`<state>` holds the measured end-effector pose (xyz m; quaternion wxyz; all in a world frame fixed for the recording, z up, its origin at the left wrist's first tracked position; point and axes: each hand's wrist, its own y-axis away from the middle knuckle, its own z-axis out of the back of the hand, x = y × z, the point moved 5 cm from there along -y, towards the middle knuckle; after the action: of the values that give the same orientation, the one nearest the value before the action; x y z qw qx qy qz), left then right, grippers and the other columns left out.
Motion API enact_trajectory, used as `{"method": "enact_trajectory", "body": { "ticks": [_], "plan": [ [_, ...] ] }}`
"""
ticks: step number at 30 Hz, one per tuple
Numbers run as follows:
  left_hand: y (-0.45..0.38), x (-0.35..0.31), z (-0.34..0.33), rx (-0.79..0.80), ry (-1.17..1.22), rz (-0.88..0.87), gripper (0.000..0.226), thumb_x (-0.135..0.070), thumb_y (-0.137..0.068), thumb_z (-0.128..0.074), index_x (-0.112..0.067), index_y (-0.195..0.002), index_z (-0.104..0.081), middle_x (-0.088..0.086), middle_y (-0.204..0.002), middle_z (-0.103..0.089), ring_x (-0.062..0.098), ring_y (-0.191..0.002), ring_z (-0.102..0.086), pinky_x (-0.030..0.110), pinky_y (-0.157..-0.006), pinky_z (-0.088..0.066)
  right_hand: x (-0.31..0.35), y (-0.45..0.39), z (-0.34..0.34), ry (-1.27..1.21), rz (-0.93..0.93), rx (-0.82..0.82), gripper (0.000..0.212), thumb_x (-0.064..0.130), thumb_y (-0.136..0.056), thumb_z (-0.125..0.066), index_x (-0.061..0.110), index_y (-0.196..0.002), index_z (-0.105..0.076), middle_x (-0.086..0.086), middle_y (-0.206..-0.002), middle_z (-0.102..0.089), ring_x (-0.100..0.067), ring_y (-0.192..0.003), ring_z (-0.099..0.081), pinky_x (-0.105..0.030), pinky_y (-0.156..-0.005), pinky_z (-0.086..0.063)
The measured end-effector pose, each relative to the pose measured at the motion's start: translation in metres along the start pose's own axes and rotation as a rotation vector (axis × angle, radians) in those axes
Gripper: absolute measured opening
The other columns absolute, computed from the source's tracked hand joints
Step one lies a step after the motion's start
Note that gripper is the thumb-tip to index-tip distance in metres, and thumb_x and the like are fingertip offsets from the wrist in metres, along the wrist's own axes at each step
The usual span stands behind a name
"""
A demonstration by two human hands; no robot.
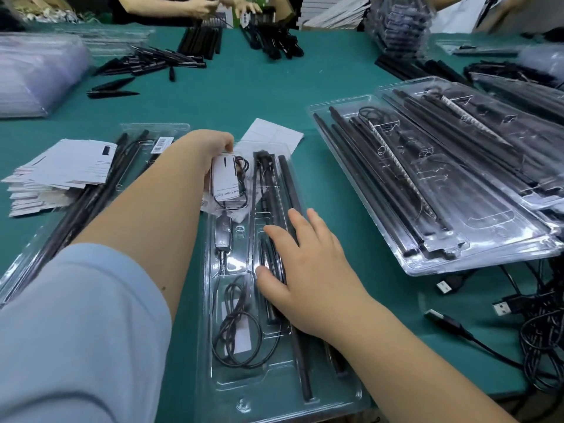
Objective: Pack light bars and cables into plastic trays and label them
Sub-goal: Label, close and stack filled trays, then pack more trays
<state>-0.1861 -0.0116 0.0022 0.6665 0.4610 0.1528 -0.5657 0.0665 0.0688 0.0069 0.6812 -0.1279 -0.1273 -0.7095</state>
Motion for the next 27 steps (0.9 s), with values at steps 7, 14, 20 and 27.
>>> {"method": "enact_trajectory", "body": {
  "ticks": [7, 14, 20, 27],
  "plan": [
    [-0.005, -0.001, -0.002, -0.061, 0.020, -0.048, 0.018, -0.012, -0.081, -0.041, -0.014, -0.064, -0.035, 0.006, -0.057, -0.038, 0.020, -0.042, -0.036, 0.020, -0.052, -0.033, 0.000, 0.001, 0.001, -0.011, 0.021, -0.012, 0.062, 0.050, -0.092, -0.035, 0.027, -0.147, -0.018, -0.007, -0.158, -0.001, -0.023, -0.142, 0.013, -0.041, -0.115, 0.003],
    [-0.004, 0.005, 0.001, -0.042, 0.024, 0.007, 0.010, -0.016, -0.081, -0.046, -0.013, -0.072, -0.044, 0.006, -0.060, -0.050, 0.021, -0.049, -0.046, 0.029, -0.057, -0.042, -0.001, -0.001, 0.000, 0.004, 0.026, -0.040, 0.061, 0.051, -0.091, -0.035, 0.027, -0.146, -0.020, -0.007, -0.158, -0.003, -0.024, -0.143, 0.011, -0.042, -0.114, 0.001],
    [-0.007, 0.002, -0.001, -0.078, 0.048, -0.066, 0.015, -0.012, -0.078, -0.045, -0.014, -0.064, -0.039, 0.007, -0.062, -0.041, 0.022, -0.050, -0.038, 0.023, -0.055, -0.034, 0.000, 0.002, 0.004, 0.004, 0.020, -0.061, 0.061, 0.051, -0.092, -0.036, 0.026, -0.146, -0.021, -0.006, -0.157, -0.004, -0.023, -0.143, 0.010, -0.041, -0.114, 0.001],
    [-0.007, 0.011, 0.007, -0.117, 0.306, 0.026, 0.010, -0.012, -0.080, -0.043, -0.015, -0.071, -0.038, 0.006, -0.067, -0.043, 0.026, -0.065, -0.050, 0.046, -0.079, -0.047, 0.008, 0.052, 0.049, -0.160, 0.172, -0.361, 0.026, 0.039, -0.086, -0.047, 0.022, -0.096, -0.064, 0.009, -0.091, -0.062, -0.009, -0.087, -0.053, -0.019, -0.078, -0.040]
  ]
}}
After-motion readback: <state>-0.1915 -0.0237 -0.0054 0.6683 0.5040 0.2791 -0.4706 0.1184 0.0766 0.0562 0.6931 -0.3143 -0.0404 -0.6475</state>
